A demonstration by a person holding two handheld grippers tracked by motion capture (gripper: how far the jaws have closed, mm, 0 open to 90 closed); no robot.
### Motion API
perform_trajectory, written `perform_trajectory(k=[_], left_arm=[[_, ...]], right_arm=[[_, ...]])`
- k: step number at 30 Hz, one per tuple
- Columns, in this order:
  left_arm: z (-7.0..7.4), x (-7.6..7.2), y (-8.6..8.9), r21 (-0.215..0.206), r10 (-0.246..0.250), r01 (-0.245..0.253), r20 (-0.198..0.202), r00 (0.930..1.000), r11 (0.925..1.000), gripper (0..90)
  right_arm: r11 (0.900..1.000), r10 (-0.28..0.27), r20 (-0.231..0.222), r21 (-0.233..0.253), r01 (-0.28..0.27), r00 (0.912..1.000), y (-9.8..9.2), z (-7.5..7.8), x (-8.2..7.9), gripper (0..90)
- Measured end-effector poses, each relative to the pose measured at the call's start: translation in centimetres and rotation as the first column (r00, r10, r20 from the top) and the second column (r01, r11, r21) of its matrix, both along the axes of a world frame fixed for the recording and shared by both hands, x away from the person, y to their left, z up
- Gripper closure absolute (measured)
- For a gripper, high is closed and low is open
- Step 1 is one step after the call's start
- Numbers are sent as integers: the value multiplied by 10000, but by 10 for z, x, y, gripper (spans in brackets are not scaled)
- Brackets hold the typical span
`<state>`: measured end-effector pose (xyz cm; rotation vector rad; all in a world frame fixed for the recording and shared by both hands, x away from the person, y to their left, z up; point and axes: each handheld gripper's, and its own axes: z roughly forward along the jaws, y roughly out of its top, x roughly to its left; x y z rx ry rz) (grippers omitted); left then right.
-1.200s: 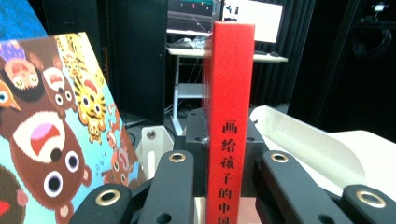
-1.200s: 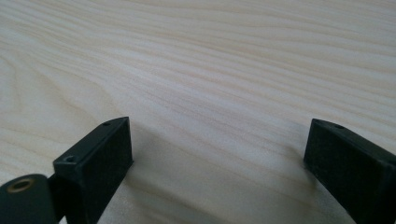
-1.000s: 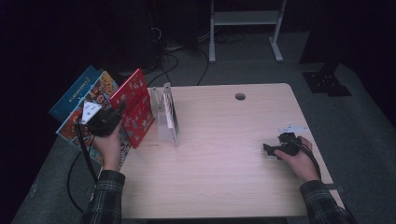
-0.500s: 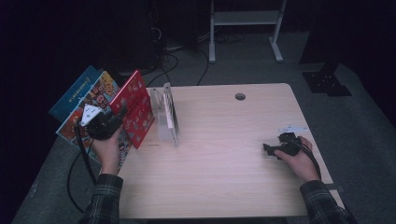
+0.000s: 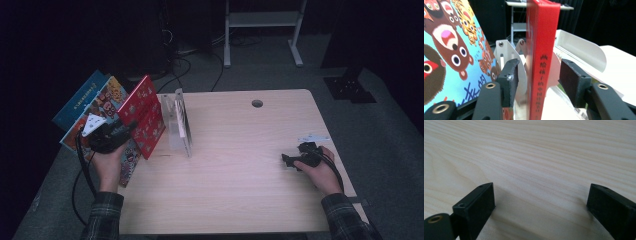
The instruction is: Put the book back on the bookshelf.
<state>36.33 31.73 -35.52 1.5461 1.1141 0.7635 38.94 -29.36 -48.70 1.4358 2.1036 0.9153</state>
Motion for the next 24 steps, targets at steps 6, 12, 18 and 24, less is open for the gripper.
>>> perform_trajectory(k=[6, 12, 18, 24], left_arm=[[4, -8, 0, 103, -148, 151, -279, 9995, 9998, 431], [6, -20, -1, 193, -191, 198, -335, 9993, 9996, 382], [8, -32, -3, 330, -280, 291, -351, 9990, 9990, 338], [10, -46, -6, 285, -336, 345, -328, 9989, 9990, 305]], right_arm=[[10000, -7, 0, 3, 7, 10000, 0, 0, 0, 69], [10000, -12, 1, 1, 12, 10000, 0, 0, 0, 69], [10000, -15, 0, 5, 15, 10000, 0, 0, 0, 69], [10000, -15, 2, 4, 15, 10000, 0, 0, 0, 69]])
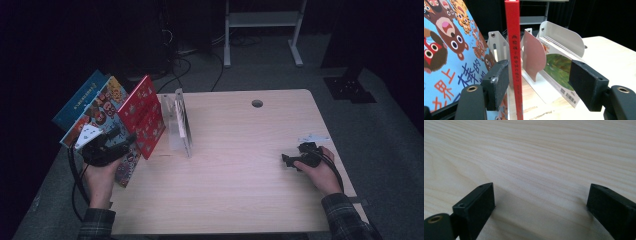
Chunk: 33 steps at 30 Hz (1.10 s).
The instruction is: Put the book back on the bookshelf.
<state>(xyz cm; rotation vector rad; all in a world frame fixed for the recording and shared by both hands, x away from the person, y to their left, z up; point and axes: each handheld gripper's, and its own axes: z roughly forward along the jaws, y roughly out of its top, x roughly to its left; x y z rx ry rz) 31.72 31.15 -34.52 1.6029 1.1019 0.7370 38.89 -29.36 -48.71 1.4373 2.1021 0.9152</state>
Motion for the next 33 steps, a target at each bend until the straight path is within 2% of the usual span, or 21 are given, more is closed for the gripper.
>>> perform_trajectory(k=[8, 16, 22, 33], left_arm=[[-1, -19, -5, 71, -152, 152, -2, 9999, 9999, 234], [-2, -37, -8, -43, -308, 309, 92, 9995, 9995, 195], [-8, -48, -12, -106, -306, 307, 117, 9995, 9995, 134], [-20, -66, -13, -185, -368, 369, 36, 9993, 9991, 107]], right_arm=[[10000, 3, -1, -3, -3, 10000, 0, 0, 0, 68], [10000, 2, 6, -6, -2, 10000, 0, 0, 0, 69], [10000, 1, 4, -6, -1, 10000, 0, 0, 0, 68], [10000, 1, 4, -10, -1, 10000, 0, 0, 0, 69]])
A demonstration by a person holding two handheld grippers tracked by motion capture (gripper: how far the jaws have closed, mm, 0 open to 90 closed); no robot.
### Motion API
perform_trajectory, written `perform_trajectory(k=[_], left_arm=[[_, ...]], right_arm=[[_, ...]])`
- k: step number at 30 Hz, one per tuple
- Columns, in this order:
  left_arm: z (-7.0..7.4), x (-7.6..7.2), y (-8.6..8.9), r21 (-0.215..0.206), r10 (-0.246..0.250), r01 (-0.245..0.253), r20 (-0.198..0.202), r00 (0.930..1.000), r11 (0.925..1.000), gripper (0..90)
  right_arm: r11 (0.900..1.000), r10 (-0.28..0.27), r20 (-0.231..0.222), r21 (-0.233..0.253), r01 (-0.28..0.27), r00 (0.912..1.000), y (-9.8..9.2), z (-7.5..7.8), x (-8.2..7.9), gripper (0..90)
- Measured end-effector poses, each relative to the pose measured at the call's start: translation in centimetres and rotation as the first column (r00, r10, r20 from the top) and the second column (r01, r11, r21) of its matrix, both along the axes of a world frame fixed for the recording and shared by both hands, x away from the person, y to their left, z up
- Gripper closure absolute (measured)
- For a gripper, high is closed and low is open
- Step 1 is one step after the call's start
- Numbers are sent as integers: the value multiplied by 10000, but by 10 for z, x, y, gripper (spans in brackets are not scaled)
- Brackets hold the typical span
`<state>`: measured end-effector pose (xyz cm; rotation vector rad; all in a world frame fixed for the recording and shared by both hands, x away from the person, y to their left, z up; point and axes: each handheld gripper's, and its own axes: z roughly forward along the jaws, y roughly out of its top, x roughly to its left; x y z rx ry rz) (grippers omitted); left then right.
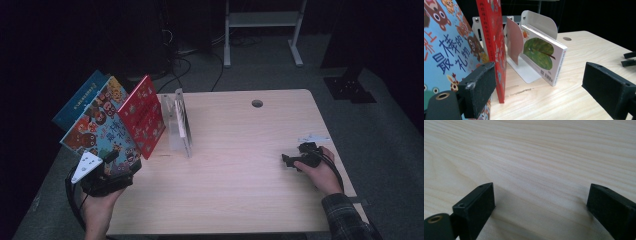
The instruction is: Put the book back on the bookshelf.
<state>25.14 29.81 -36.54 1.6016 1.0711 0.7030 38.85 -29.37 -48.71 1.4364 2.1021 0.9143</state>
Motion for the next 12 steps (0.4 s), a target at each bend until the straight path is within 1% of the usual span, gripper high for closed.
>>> perform_trajectory(k=[2, 4, 5, 12], left_arm=[[-1, -4, 0, -105, -26, 26, -21, 10000, 9999, 101], [-3, -7, 0, -66, -54, 53, -45, 10000, 10000, 101], [-3, -8, 0, -117, -49, 48, -59, 10000, 9999, 101], [-3, -10, 2, -239, -60, 59, -37, 10000, 9997, 100]], right_arm=[[10000, -1, -4, 0, 1, 10000, 0, 0, 0, 69], [10000, 2, 1, 0, -2, 10000, 0, 0, 0, 69], [10000, 1, -2, -2, -1, 10000, 0, 0, 0, 68], [10000, -1, 5, -5, 1, 10000, 0, 0, 0, 69]])
